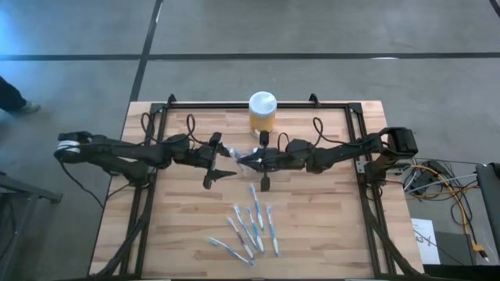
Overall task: Pick & Place toothbrushing station
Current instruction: Put the violet toothbrush into the transparent organizer
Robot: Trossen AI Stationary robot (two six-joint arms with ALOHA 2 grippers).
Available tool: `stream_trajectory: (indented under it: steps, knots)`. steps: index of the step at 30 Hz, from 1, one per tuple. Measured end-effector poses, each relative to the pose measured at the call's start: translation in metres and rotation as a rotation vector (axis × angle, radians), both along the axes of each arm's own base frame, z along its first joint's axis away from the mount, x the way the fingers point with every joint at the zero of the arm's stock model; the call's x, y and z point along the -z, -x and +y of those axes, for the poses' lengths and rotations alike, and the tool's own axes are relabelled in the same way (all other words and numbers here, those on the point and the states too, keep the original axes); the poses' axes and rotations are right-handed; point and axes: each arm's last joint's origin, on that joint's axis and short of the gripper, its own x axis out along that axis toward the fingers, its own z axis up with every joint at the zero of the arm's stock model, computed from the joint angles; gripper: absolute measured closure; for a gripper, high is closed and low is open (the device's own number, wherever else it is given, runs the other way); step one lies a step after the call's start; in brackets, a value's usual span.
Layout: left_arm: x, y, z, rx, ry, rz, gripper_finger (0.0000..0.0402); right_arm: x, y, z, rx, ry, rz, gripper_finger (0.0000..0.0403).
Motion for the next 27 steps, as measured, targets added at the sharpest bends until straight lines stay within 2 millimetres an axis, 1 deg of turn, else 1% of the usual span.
stream_trajectory:
  steps: [6,12,20,24,27]
  knots:
    - [-0.003,-0.003,0.001,-0.026,-0.008,-0.015,0.0133,0.002,-0.002,-0.001,0.022,-0.017,-0.007,0.0394]
    - [-0.005,-0.008,0.003,-0.057,-0.013,-0.016,0.0133,0.013,-0.01,-0.001,0.022,-0.028,0.005,0.0394]
    - [-0.004,-0.002,0.003,-0.06,-0.023,-0.017,0.0136,0.012,-0.01,-0.001,0.045,-0.021,-0.001,0.0394]
    - [-0.003,-0.002,0.003,-0.06,-0.022,-0.013,0.016,0.01,-0.011,-0.001,0.044,-0.02,-0.007,0.0394]
    - [-0.003,-0.002,0.003,-0.06,-0.022,-0.016,0.0195,0.011,-0.011,-0.001,0.044,-0.022,-0.005,0.0394]
